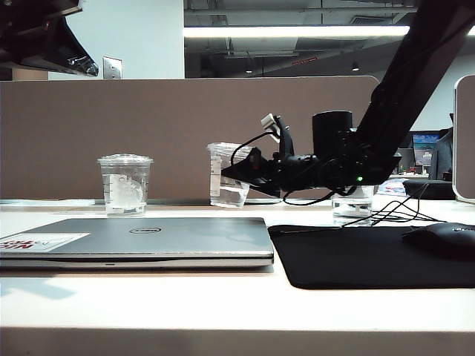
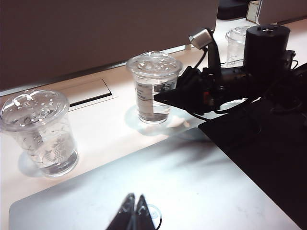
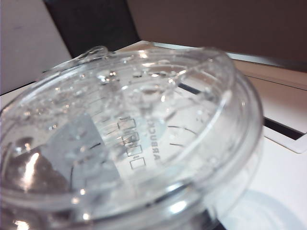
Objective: Pick up the coffee cup on the middle and place it on the right side of the laptop.
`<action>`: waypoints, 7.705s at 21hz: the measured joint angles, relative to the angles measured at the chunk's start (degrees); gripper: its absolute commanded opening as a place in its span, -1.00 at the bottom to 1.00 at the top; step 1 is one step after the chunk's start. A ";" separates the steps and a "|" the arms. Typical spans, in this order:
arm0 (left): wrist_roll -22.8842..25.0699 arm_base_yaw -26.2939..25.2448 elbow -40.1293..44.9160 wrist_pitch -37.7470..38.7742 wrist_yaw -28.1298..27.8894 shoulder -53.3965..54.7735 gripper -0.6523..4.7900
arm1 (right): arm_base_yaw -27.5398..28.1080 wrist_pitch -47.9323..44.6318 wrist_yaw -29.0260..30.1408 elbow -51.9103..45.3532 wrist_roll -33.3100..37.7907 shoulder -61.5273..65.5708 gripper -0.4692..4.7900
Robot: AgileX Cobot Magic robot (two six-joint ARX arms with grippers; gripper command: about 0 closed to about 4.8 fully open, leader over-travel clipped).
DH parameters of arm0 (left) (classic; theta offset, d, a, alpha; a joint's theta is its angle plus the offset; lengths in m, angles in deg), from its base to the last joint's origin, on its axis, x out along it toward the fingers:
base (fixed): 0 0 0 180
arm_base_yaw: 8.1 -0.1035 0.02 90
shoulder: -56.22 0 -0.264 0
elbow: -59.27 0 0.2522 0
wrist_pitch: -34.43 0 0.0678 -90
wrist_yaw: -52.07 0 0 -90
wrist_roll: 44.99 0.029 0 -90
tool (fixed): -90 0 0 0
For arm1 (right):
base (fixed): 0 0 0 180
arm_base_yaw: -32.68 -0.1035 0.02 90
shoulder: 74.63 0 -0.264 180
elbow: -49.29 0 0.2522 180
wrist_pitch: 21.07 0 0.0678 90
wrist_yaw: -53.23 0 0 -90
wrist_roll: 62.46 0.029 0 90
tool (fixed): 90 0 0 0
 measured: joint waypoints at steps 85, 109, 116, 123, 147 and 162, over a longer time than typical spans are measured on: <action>0.00 0.00 0.00 0.00 0.00 0.00 -0.78 | 4.87 -18.80 -7.74 -67.78 -15.74 -34.71 0.86; 0.00 0.00 0.00 0.02 0.00 0.00 -0.78 | 5.40 -8.46 -16.06 -80.02 -11.04 -59.49 1.00; 0.00 0.00 0.00 0.02 0.00 0.00 -0.78 | 5.31 16.79 -13.00 -81.53 -10.71 -80.28 -0.84; 0.00 0.00 0.00 0.02 0.00 0.00 -0.78 | 5.22 29.81 -14.29 -81.53 -9.33 -104.06 -0.84; 1.14 -9.14 0.00 4.63 -0.39 -9.11 -0.78 | 5.33 37.07 -24.59 -81.61 -7.89 -138.03 -0.84; -4.48 -29.29 29.27 1.33 -2.60 -45.37 -0.78 | 5.33 37.13 -24.28 -81.61 -7.89 -138.05 -0.84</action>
